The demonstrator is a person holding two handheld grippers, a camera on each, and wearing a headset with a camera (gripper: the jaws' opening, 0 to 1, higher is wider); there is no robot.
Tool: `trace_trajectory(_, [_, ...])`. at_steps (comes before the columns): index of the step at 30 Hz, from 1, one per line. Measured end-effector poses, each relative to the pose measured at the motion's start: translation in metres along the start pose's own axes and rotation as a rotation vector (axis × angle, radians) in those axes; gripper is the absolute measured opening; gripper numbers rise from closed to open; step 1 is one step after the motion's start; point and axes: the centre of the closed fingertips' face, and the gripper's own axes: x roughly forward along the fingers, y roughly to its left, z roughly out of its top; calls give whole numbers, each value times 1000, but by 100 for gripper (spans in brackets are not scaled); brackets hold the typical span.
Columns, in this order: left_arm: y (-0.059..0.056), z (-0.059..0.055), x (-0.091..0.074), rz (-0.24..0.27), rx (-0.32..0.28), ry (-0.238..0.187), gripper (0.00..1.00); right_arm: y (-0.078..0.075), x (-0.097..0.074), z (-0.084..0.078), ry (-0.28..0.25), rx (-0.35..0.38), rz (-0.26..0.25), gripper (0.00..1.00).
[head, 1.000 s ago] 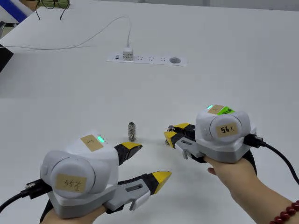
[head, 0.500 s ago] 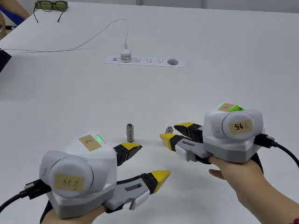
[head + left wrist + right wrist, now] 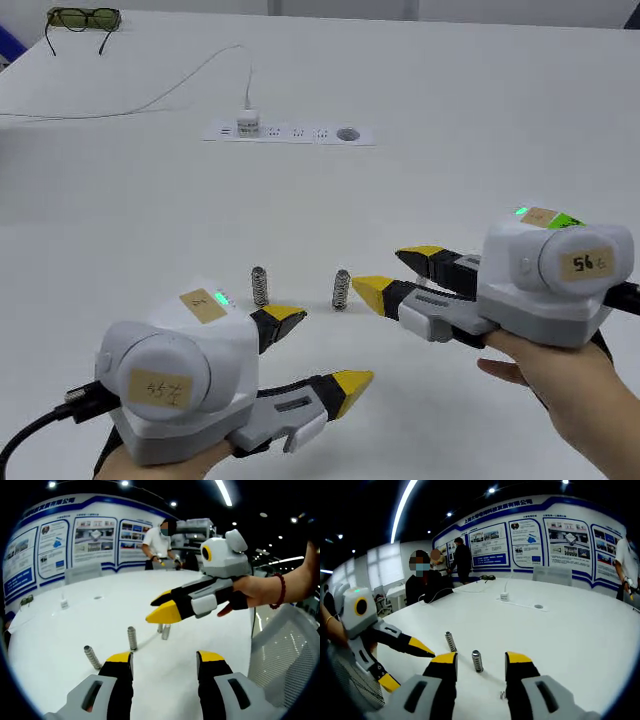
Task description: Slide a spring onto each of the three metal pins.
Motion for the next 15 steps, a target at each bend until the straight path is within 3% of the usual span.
trace_trajectory(10, [-4, 5, 17, -16, 64, 0, 51, -8, -25, 1, -17, 4, -7, 45])
trace_trajectory(15, [-5, 7, 26, -21, 67, 7, 49, -12, -36, -1, -17, 16, -14, 48])
